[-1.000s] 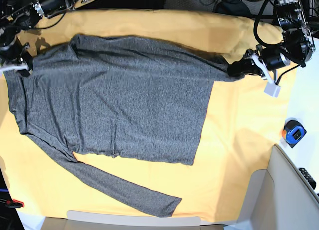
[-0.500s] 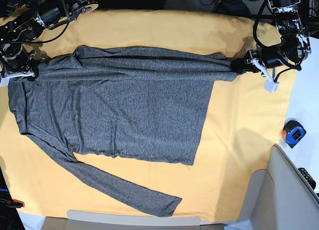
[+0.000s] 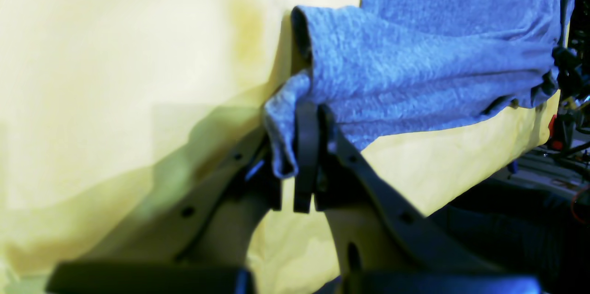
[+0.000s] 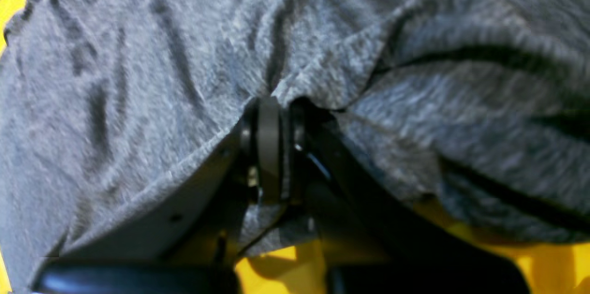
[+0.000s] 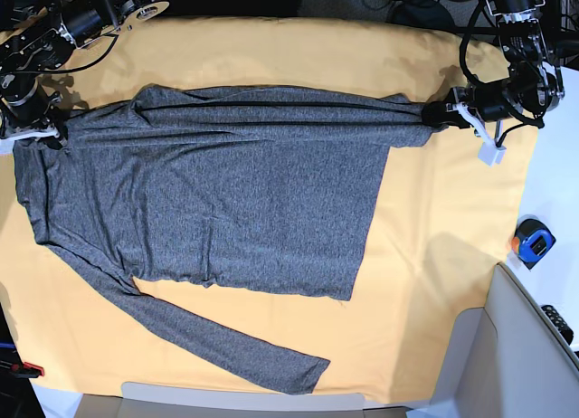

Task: Fold the T-shirt properly
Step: 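Lower the shoulder edge and open both grippers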

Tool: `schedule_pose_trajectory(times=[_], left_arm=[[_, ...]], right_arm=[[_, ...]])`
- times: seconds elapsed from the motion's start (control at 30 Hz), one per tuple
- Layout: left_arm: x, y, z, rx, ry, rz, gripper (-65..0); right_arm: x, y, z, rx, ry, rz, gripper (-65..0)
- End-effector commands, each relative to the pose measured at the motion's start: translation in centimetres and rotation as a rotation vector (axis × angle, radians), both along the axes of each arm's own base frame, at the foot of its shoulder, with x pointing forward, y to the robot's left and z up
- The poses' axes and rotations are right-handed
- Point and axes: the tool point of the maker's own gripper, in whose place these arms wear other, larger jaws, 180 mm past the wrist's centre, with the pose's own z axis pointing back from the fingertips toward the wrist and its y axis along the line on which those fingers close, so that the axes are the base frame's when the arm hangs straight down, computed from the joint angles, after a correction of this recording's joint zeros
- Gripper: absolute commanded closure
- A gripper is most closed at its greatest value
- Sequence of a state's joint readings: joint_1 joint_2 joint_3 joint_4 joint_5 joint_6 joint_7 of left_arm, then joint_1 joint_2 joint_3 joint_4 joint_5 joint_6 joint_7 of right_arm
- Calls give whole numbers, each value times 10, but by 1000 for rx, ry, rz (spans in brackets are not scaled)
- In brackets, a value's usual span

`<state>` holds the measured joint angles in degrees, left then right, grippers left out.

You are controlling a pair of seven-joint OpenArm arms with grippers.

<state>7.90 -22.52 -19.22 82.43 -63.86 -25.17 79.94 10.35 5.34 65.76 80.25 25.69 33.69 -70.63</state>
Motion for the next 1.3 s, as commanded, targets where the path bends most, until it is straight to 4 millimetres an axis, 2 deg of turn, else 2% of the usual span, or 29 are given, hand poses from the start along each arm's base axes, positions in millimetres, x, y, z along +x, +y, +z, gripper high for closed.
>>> schedule_pose_trajectory(times=[0.0,0.07,0.17,0.27,0.43,0.53,0.6,0.73,0.83,1.1,1.27], left_arm=[[7,7,8,30,-25,-11,0],[6,0,6,29,-17,-41,0],[5,-8,3,24,-8,-66,0],[7,-14,2,19,-21,-75,-40],[8,-15,2,19,-26,-72,-156],[9,-13,3,19,-28,-68,-193],[9,-13,3,21,-29,-68,-197],[10,-3,7,43,-33,-68,-197],[11,-2,9,49,-40,-72,-197],[14,-6,18,62,-73,-93,-197],[14,-6,17,62,-71,-93,-197]], right_arm=[[-16,-19,-1,-54,80,-23,0],[-23,-28,1,-76,96,-26,0],[-27,-31,0,-80,106,-26,-19],[-32,-34,0,-91,119,-25,-121],[-33,-37,2,-99,122,-26,-320],[-33,-41,5,-108,117,-28,-403],[-33,-44,7,-114,117,-29,-433],[-32,-47,16,-143,105,-31,-441],[-28,-45,23,-151,80,-30,-441],[-27,-15,10,-48,79,10,-441],[-29,-14,8,-44,91,14,-441]])
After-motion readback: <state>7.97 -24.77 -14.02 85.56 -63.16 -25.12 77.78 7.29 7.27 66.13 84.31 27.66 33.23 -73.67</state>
